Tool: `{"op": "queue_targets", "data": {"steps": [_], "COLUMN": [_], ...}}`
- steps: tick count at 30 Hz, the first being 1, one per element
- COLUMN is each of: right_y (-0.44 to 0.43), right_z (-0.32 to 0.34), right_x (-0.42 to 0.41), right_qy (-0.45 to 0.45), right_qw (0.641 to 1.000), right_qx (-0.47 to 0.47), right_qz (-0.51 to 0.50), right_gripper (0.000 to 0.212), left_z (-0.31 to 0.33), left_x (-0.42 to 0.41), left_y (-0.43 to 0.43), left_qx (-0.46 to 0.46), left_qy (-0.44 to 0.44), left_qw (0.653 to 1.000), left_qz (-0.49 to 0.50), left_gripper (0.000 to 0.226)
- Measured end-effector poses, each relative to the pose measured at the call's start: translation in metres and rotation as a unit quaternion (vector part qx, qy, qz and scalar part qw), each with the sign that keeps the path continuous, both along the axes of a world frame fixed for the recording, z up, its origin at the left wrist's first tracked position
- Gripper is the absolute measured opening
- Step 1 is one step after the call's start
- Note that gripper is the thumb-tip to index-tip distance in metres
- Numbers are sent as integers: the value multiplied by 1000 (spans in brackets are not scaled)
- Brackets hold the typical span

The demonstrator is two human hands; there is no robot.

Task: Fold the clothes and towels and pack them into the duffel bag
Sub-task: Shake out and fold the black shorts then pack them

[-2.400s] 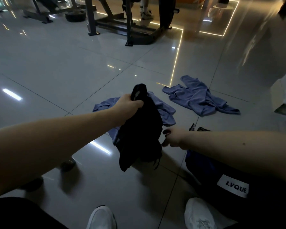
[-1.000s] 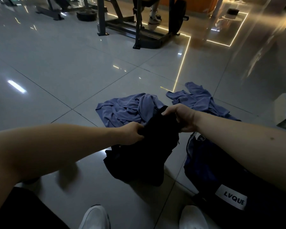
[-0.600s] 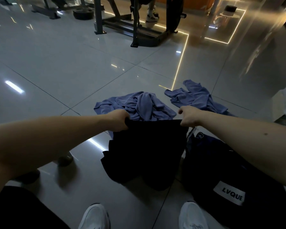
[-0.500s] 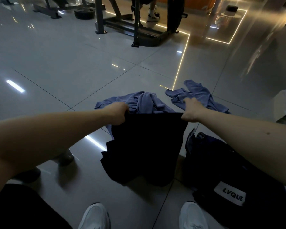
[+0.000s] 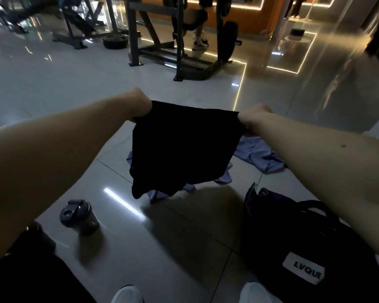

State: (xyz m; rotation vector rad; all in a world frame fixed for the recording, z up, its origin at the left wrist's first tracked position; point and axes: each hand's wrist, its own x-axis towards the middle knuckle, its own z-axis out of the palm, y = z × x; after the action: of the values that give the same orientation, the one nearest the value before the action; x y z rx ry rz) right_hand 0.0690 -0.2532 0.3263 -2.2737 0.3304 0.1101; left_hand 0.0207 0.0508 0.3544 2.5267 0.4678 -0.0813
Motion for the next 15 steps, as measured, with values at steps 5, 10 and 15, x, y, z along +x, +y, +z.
{"op": "queue_targets", "data": {"steps": [5,10,15], "right_y": [11,8,-2], "right_z": [47,77,65], "right_x": [0,-7,-19], "right_qy": [27,72,171], "right_qw": [998,984,953], "right_qx": [-4,12,205], "right_qz": [58,164,143], "right_gripper": [5,12,27], "left_z": [50,73,65], "left_x": [-7,-14,-21], "left_y": [0,0,0], "left_qx": [-10,-102,-280], "left_qy": [-7,30,41], "left_qw": [1000,994,958], "left_qz": [25,15,49], "left_gripper": [18,17,13]}}
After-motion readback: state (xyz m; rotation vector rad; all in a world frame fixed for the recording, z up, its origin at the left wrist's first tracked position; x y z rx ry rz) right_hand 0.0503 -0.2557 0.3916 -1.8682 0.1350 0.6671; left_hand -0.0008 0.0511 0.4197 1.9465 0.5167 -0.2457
